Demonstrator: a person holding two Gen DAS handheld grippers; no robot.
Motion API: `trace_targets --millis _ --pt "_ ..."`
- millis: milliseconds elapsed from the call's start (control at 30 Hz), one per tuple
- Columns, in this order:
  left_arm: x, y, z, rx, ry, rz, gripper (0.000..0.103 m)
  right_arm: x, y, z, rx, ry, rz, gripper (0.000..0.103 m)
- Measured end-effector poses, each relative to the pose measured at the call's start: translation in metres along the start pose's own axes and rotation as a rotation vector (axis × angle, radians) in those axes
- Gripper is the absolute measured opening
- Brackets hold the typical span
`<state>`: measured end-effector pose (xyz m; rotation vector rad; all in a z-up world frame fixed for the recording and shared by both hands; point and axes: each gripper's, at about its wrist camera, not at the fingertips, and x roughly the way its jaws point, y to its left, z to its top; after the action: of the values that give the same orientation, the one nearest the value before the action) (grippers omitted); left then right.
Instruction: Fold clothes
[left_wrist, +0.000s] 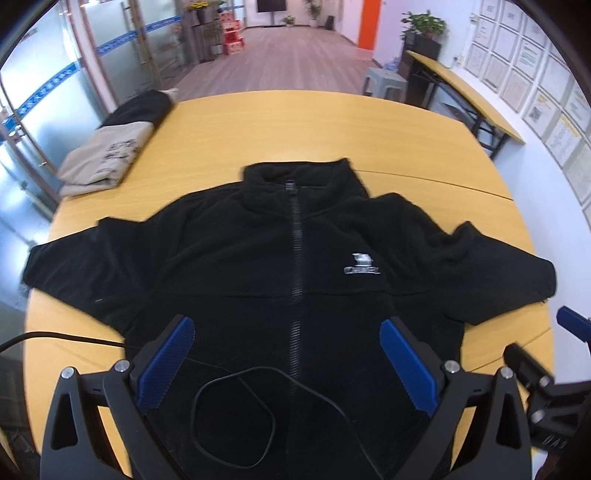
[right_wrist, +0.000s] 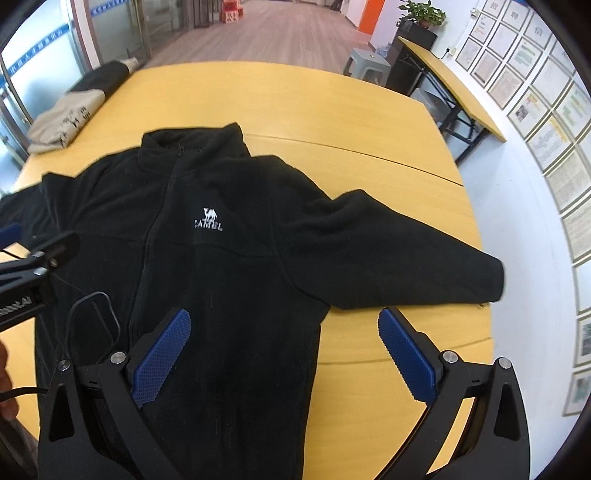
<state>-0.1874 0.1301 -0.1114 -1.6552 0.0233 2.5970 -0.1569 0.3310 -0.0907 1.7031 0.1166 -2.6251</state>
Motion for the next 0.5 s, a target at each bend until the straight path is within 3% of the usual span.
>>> trace_targets --millis 200,267,400,500 --pt "0.054 -0.053 0.007 0.117 0.008 -0.124 0.103 0.01 -0.125 -0.025 0.287 -0.214 0.189 0.103" --pt "0.076 -0.08 0.013 0.168 0.001 -0.163 0.103 0.028 -0.173 -0.036 0.339 -0.259 0.19 0.103" --pt "0.119 -0.14 0.029 0.279 -0.007 -0.231 0.103 0.073 -0.238 -0.047 0.281 -0.206 0.059 0.103" --pt "0.149 -0.185 0.039 0.376 -0.009 -0.279 0.103 0.103 -0.293 -0.058 0.388 -0.179 0.089 0.103"
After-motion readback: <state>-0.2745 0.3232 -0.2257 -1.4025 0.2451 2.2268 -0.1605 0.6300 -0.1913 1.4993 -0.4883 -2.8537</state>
